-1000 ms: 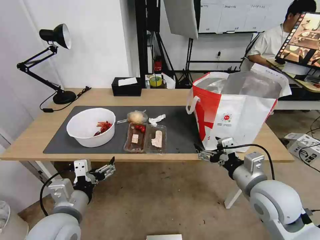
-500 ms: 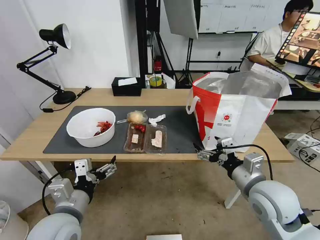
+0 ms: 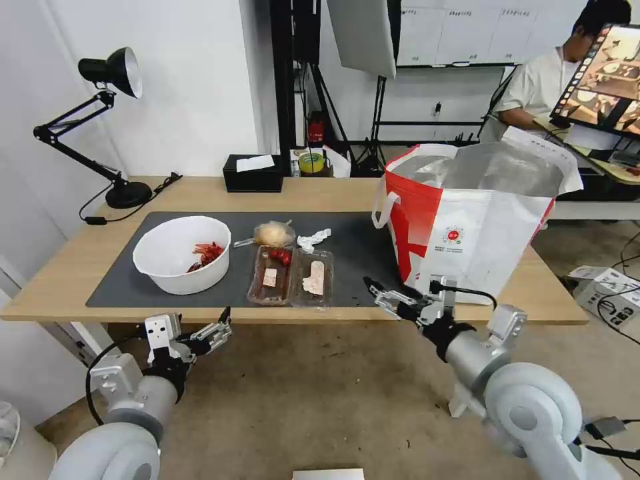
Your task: Pick up the trash from the table and place it into the takeout bag.
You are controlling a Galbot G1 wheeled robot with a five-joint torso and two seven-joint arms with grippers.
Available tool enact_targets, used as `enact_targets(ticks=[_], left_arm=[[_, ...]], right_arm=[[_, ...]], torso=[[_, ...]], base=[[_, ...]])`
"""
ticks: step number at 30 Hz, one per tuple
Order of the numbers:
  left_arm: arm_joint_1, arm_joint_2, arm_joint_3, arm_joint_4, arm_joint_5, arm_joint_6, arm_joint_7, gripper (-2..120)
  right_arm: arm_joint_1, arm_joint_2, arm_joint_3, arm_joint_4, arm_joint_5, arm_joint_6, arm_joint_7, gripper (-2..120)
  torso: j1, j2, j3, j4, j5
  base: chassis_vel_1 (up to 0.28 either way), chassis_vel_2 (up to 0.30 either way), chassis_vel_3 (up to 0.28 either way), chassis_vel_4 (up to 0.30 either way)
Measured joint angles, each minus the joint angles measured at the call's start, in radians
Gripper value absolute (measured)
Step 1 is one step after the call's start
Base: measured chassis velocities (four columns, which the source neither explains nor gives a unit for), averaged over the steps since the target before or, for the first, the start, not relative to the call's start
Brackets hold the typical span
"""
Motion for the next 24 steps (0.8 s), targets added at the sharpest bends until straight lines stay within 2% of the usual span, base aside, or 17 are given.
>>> enact_targets(ticks=[4,7,12,14,15,18,24], left_arm=[[0.003,0.016,-0.009,-0.005,-0.003,-0.001,0.004,100],[0.003,0.024,-0.017,-0.005,-0.008,-0.001,0.004,100],[0.006,0.032,-0.025,-0.005,-0.012,-0.002,0.003,100],[0.009,0.033,-0.028,-0.005,-0.012,-0.002,0.002,100],[0.009,0.033,-0.028,-0.005,-0.012,-0.002,0.002,100],[0.009,0.031,-0.029,-0.005,-0.012,-0.002,0.001,100],[0.012,0.027,-0.032,-0.001,-0.007,-0.002,-0.001,100]], right_arm=[[0.038,0.039,-0.067,-0.028,0.159,0.076,0.114,100],[0.051,0.058,-0.098,-0.047,0.208,0.103,0.151,100],[0.077,0.087,-0.135,-0.070,0.271,0.124,0.199,100],[0.143,0.105,-0.147,-0.087,0.374,0.128,0.277,100],[0.143,0.105,-0.147,-0.087,0.374,0.128,0.277,100],[0.231,0.098,-0.164,-0.093,0.514,0.129,0.403,100],[0.293,0.100,-0.203,-0.110,0.579,0.135,0.515,100]], torso=[[0.000,0.000,0.000,0.0001,0.0002],[0.000,0.000,0.000,0.0001,0.0000],[0.000,0.000,0.000,0.0000,0.0002],[0.000,0.000,0.000,0.0000,0.0000],[0.000,0.000,0.000,0.0000,0.0000],[0.000,0.000,0.000,0.0001,0.0000],[0.000,0.000,0.000,0.0000,0.0001]], base=[[0.000,0.000,0.000,0.000],[0.000,0.000,0.000,0.000],[0.000,0.000,0.000,0.000],[0.000,0.000,0.000,0.000],[0.000,0.000,0.000,0.000],[0.000,0.000,0.000,0.000],[0.000,0.000,0.000,0.000]])
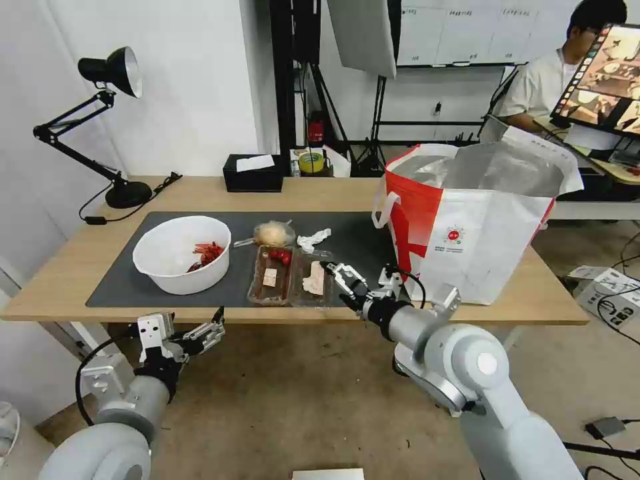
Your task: Pick up the trash from the table and place it into the takeout bag.
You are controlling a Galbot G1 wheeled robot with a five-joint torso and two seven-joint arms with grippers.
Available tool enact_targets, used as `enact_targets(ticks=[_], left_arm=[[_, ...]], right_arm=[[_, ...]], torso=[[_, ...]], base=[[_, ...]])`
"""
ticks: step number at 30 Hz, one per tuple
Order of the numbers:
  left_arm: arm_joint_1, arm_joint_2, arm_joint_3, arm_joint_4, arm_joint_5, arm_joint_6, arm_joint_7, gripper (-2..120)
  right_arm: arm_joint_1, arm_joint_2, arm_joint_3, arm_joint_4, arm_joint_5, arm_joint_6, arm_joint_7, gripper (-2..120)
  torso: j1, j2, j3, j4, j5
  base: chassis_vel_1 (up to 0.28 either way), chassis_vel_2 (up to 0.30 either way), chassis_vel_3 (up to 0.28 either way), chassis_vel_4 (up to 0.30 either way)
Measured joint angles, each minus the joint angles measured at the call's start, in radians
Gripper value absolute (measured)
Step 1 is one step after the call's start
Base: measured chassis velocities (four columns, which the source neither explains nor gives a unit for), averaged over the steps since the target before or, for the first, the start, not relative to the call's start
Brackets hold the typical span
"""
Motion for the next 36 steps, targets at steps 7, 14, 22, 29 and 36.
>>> enact_targets(ticks=[7,14,22,29,36], left_arm=[[0.002,-0.001,-0.005,0.006,0.003,0.000,-0.001,100],[0.008,-0.004,-0.013,0.009,0.004,0.000,-0.005,100],[0.020,-0.003,-0.019,0.004,0.004,0.000,-0.019,100],[0.029,-0.008,-0.019,0.002,0.004,0.000,-0.023,100],[0.032,-0.008,-0.020,0.002,0.005,0.001,-0.024,100]], right_arm=[[0.030,0.031,-0.027,-0.050,0.003,0.011,0.040,100],[0.046,0.099,-0.047,-0.089,-0.004,0.012,0.066,100],[0.037,0.128,-0.059,-0.095,-0.019,0.011,0.091,100],[0.036,0.145,-0.062,-0.111,-0.019,0.009,0.121,100],[0.040,0.170,-0.068,-0.130,-0.025,0.008,0.125,100]], torso=[[0.000,0.000,0.000,0.0000,0.0001],[0.000,0.000,0.000,0.0001,0.0000],[0.000,0.000,0.000,0.0000,0.0001],[0.000,0.000,0.000,0.0000,0.0001],[0.000,0.000,0.000,0.0000,0.0000]], base=[[0.000,0.000,0.000,0.000],[0.000,0.000,0.000,0.000],[0.000,0.000,0.000,0.000],[0.000,0.000,0.000,0.000],[0.000,0.000,0.000,0.000]])
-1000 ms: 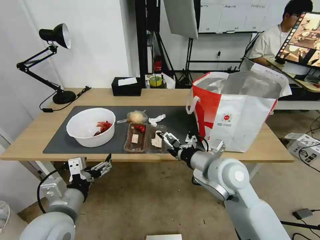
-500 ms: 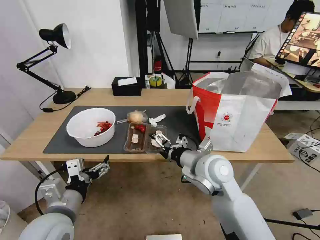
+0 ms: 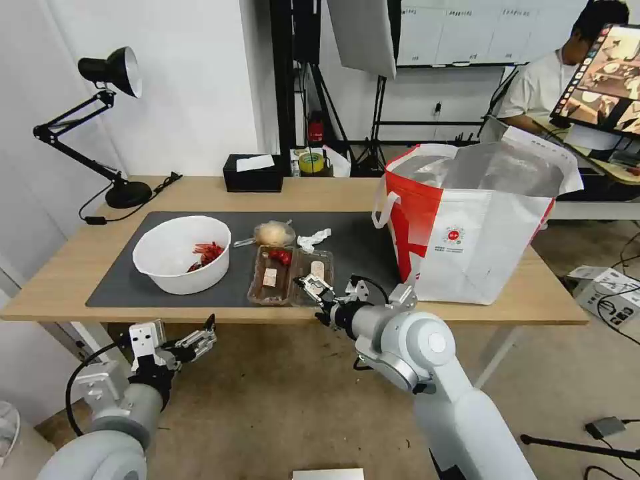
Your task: Pick up the trash from the table and place it into the takeout bag.
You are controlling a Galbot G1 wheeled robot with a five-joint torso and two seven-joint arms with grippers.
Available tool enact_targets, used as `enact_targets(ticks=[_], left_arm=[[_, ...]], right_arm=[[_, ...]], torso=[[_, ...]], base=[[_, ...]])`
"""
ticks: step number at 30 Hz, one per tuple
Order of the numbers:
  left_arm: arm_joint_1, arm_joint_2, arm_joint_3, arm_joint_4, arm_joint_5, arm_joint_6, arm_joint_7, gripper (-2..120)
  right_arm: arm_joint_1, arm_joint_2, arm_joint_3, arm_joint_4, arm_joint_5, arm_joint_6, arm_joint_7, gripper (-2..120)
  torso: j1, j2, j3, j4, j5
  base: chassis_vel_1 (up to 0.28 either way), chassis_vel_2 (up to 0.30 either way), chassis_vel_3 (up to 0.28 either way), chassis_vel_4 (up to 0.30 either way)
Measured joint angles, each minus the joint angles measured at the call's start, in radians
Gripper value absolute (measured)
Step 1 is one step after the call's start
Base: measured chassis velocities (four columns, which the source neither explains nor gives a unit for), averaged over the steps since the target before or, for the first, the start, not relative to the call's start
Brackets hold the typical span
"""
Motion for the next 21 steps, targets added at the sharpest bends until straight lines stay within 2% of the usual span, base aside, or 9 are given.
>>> enact_targets(ticks=[21], left_arm=[[-0.008,-0.008,0.004,0.011,0.001,0.002,0.000,100]], right_arm=[[0.013,0.066,0.006,-0.083,-0.016,-0.003,0.000,100]], torso=[[0.000,0.000,0.000,0.0000,0.0000]], base=[[0.000,0.000,0.000,0.000]])
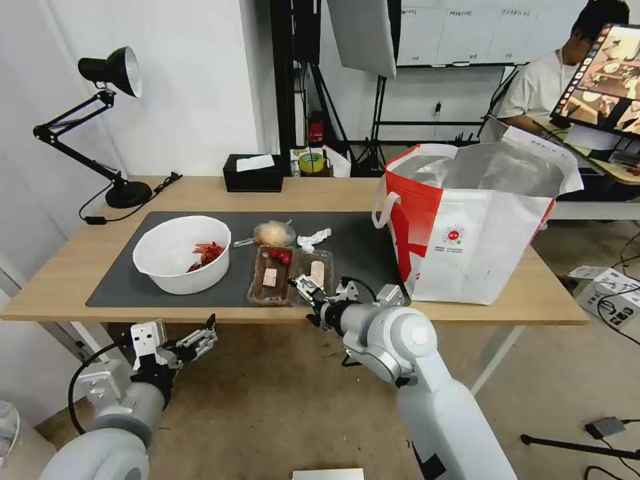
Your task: Pick up the trash from the table and place it into the takeout bag.
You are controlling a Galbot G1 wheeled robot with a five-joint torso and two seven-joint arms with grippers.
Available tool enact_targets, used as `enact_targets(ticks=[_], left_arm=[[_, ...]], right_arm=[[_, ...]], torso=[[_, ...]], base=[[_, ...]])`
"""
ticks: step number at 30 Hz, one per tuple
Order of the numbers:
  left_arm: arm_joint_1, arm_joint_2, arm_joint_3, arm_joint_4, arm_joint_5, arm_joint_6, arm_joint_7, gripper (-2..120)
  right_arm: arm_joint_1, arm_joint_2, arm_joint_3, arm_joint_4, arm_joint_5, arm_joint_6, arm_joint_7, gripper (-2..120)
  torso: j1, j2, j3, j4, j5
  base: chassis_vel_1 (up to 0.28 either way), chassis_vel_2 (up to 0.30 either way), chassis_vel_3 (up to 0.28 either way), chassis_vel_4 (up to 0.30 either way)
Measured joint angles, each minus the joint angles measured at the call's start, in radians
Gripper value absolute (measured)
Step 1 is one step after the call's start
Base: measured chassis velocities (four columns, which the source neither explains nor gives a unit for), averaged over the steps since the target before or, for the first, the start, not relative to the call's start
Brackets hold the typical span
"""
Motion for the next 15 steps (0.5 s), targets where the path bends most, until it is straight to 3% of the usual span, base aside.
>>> enact_targets(ticks=[15], left_arm=[[0.006,0.001,-0.003,0.000,-0.001,0.000,0.000,100]], right_arm=[[0.009,0.019,0.009,-0.025,-0.003,0.000,-0.005,100]], torso=[[0.000,0.000,0.000,0.0000,0.0000]], base=[[0.000,0.000,0.000,0.000]])
